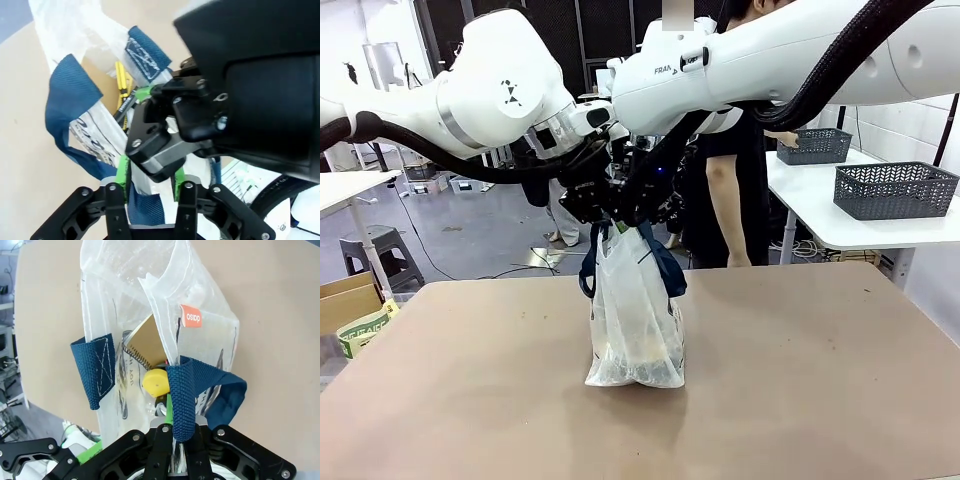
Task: Transfer purchased items from the store into the shopping bag.
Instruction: Move the Reusable shopping bag to the right side of the table.
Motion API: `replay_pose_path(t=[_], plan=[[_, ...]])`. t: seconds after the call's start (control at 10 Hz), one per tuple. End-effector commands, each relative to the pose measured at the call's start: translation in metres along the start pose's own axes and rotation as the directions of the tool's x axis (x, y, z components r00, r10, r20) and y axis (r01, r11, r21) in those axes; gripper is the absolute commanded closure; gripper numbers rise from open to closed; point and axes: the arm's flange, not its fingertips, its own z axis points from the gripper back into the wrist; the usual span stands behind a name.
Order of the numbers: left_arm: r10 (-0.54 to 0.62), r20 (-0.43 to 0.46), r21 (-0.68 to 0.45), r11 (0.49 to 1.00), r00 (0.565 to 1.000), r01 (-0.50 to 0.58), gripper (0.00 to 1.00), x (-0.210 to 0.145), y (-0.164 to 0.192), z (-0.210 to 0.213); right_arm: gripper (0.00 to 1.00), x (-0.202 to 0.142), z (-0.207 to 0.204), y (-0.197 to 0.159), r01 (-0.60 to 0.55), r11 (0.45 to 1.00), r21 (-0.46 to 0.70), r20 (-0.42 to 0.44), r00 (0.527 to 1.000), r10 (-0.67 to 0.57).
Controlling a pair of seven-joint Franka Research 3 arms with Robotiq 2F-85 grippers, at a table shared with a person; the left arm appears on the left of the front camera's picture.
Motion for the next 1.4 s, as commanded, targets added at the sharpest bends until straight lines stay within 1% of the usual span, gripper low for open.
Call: replay_pose_path(t=[0.0,0.1,0.2,0.4,0.7,0.9,1.3], plan=[[-0.004,0.004,-0.093,0.996,1.000,0.004,0.00,-0.007,0.007,0.007,1.00,0.003,0.000,0.000,0.010,1.000,-0.004,0.024,1.000,-0.010],[0.002,0.007,-0.115,0.993,1.000,-0.001,0.00,-0.010,0.008,0.010,1.00,0.003,0.000,0.000,0.012,1.000,-0.005,0.023,1.000,-0.012],[0.002,0.006,-0.179,0.984,1.000,-0.001,0.00,-0.014,0.012,0.013,1.00,0.003,0.000,0.000,0.013,1.000,-0.007,0.022,1.000,-0.013],[0.015,0.015,-0.248,0.969,1.000,-0.011,0.00,-0.021,0.019,0.017,1.00,0.003,-0.001,0.001,0.013,1.000,-0.012,0.020,1.000,-0.013],[0.021,0.022,-0.267,0.964,1.000,-0.014,0.00,-0.020,0.017,0.014,1.00,0.003,-0.003,0.001,0.013,1.000,-0.014,0.018,1.000,-0.012],[0.016,-0.015,-0.271,0.963,1.000,-0.020,0.00,-0.016,0.013,0.002,1.00,0.003,-0.003,0.000,0.011,1.000,-0.013,0.016,1.000,-0.011],[0.005,-0.015,-0.272,0.962,1.000,-0.009,0.00,-0.012,-0.001,-0.012,1.00,0.003,-0.013,-0.002,0.012,1.000,0.007,-0.007,1.000,-0.012]])
